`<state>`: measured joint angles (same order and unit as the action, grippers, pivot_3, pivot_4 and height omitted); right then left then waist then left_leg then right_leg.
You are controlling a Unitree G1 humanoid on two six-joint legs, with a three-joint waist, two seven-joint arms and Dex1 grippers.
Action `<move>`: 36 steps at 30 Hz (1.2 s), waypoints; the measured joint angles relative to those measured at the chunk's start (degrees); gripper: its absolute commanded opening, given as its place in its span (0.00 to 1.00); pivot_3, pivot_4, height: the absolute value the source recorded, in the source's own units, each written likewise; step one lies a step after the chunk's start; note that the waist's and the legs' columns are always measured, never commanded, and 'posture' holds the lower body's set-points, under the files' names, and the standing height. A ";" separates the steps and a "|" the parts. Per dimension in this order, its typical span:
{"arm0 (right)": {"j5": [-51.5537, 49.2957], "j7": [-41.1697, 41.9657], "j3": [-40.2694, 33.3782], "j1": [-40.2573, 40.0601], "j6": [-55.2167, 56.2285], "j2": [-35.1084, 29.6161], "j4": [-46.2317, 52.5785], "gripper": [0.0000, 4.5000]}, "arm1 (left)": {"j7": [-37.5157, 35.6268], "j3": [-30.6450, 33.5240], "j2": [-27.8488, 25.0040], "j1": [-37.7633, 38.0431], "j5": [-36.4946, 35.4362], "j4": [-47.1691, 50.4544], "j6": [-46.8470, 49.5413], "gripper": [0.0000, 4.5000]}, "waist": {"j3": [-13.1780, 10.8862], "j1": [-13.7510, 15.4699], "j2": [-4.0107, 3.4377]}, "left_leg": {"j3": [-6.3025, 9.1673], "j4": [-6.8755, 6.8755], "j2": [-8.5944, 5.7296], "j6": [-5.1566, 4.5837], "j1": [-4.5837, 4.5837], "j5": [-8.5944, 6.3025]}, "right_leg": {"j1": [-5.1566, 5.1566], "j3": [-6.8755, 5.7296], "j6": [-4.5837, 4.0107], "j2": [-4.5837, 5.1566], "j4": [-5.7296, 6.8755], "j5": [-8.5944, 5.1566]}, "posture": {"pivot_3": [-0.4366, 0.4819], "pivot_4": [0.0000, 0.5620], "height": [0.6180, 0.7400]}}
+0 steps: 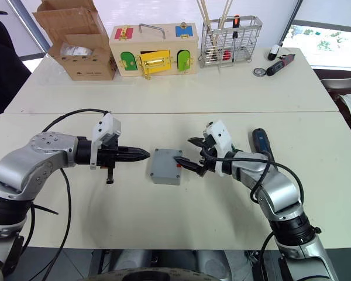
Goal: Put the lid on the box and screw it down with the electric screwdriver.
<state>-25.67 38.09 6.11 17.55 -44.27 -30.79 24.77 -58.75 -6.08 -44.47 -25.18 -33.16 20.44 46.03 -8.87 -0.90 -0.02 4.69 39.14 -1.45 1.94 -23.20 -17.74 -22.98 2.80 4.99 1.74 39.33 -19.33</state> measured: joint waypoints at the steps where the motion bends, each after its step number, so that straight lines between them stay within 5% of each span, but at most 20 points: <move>1: -1.32 -0.05 -1.38 0.73 -1.05 0.00 0.40 0.88 | -0.09 0.00 0.00 -0.05 -0.02 0.00 0.00 0.00 | 0.00 -0.02 0.00 | 0.00 0.00 0.00 0.00 0.00 0.00 | 0.00 0.00 0.00 0.00 0.00 0.00 | 0.48 0.27 1.00; 10: -17.50 -5.76 -19.56 10.81 -17.59 -2.24 1.05 0.88 | -0.44 0.05 1.97 -3.90 -2.17 0.06 0.20 0.00 | 0.00 0.04 0.00 | 0.00 -0.02 -0.01 -0.01 -0.01 -0.01 | 0.00 0.00 0.00 0.01 -0.02 0.00 | 0.48 0.27 1.00; 15: -19.82 -6.16 -22.42 14.73 -33.18 -17.44 -5.53 0.88 | -0.45 -1.48 2.96 -4.38 -2.13 0.96 -0.34 0.00 | -0.01 0.31 -0.02 | -0.04 0.01 -0.04 -0.03 -0.07 -0.02 | 0.00 0.00 0.00 0.07 -0.06 0.00 | 0.48 0.27 1.00; 25: -16.21 6.52 -10.84 11.80 -37.73 -44.50 -16.76 1.00 | 1.01 -4.25 6.72 -3.37 -1.95 5.13 -1.71 0.00 | -0.01 0.19 -0.02 | -0.16 0.00 0.01 -0.12 -0.06 -0.07 | -0.01 0.07 0.00 0.03 -0.08 0.00 | 0.48 0.27 1.00; 36: -23.00 8.92 1.20 14.50 -47.91 -50.45 -24.82 1.00 | 5.68 -8.32 13.42 0.13 -1.08 8.18 -3.13 0.00 | -0.01 0.53 -0.03 | -0.19 0.03 0.01 -0.12 -0.08 -0.07 | -0.01 0.10 0.00 0.05 -0.12 0.00 | 0.48 0.27 1.00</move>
<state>-48.66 47.01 7.31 32.05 -92.18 -81.24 -0.05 -53.07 -14.40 -31.05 -25.06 -34.24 28.62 42.90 -8.88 -0.37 -0.05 4.50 39.17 -1.44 1.82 -23.28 -17.81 -23.00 2.89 4.99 1.79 39.21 -19.33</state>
